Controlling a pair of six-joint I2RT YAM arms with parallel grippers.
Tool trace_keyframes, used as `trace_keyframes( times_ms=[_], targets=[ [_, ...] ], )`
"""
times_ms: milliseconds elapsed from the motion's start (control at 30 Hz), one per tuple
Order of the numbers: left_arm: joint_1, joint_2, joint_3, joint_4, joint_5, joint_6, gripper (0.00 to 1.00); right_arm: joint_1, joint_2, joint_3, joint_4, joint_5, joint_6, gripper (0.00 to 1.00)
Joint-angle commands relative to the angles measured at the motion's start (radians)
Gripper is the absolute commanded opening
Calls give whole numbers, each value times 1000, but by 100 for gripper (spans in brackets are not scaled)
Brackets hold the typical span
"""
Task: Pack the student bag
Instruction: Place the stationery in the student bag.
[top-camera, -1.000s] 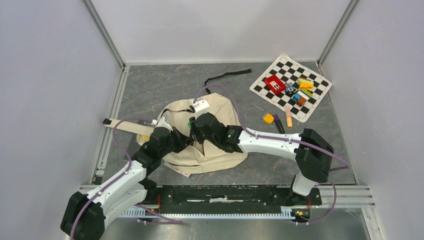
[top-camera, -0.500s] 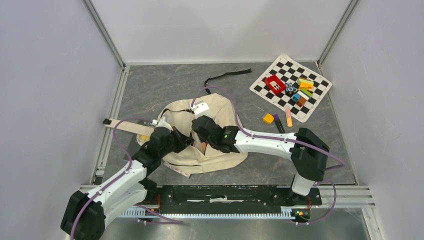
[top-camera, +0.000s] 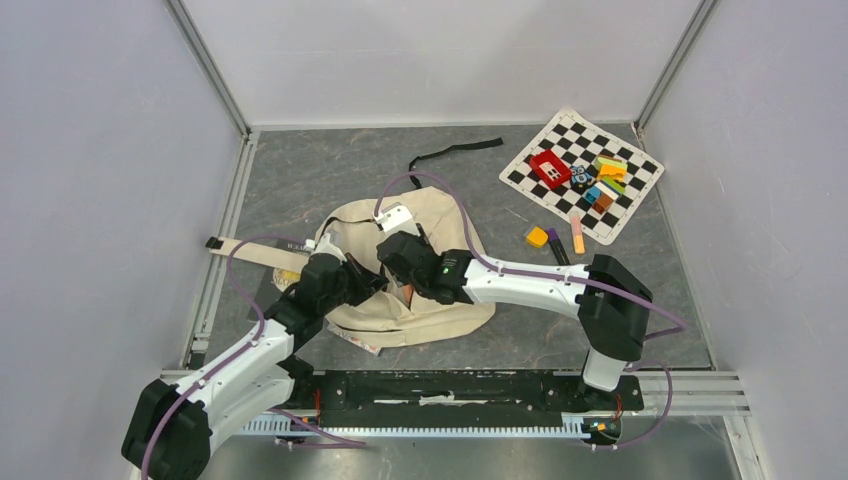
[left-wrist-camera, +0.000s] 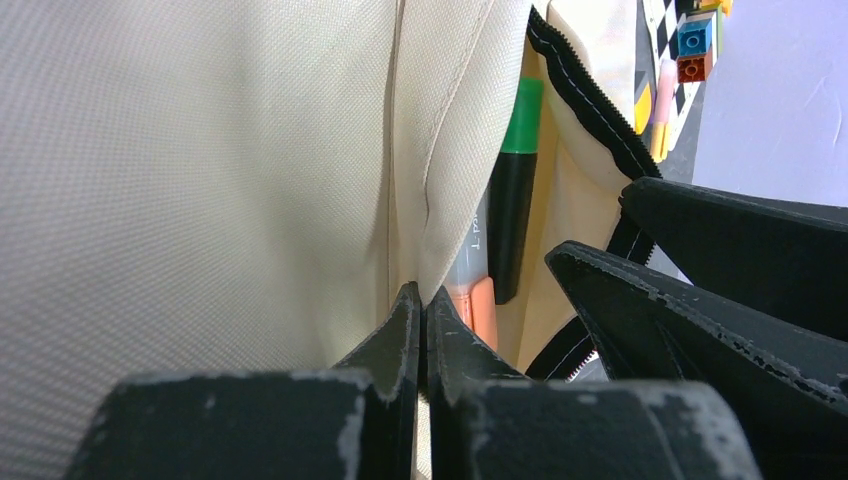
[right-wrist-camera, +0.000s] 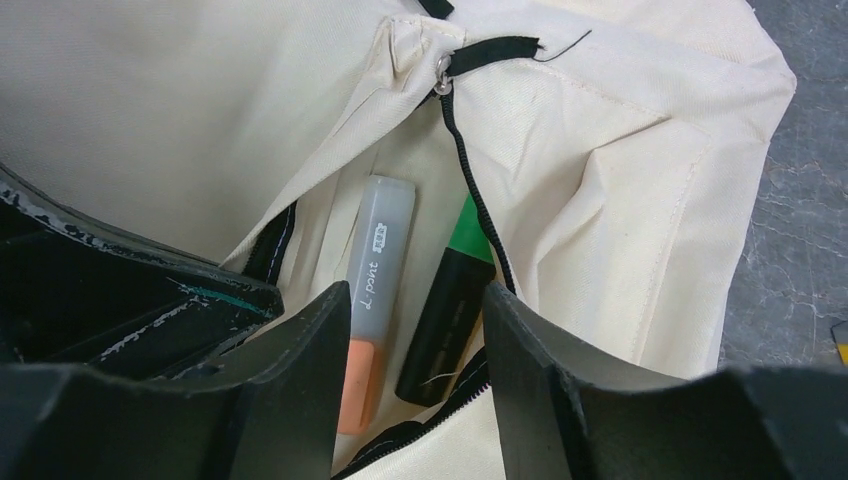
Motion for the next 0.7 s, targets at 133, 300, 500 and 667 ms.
trace_keyframes(
  times_ms=[133, 300, 500, 667],
  targets=[
    [-3, 7, 18, 6, 17, -15, 2, 1, -26, 60, 7, -38, -61, 57],
    [-4, 28, 24, 3, 23, -7, 2, 1, -73, 79, 3, -144, -125, 62],
    [-3, 29, 23, -3, 23, -11, 2, -15, -179, 53, -31, -268, -198, 67],
    [-4, 6, 4, -7, 9, -29, 2, -146, -314, -68, -86, -346, -215, 69]
  ],
)
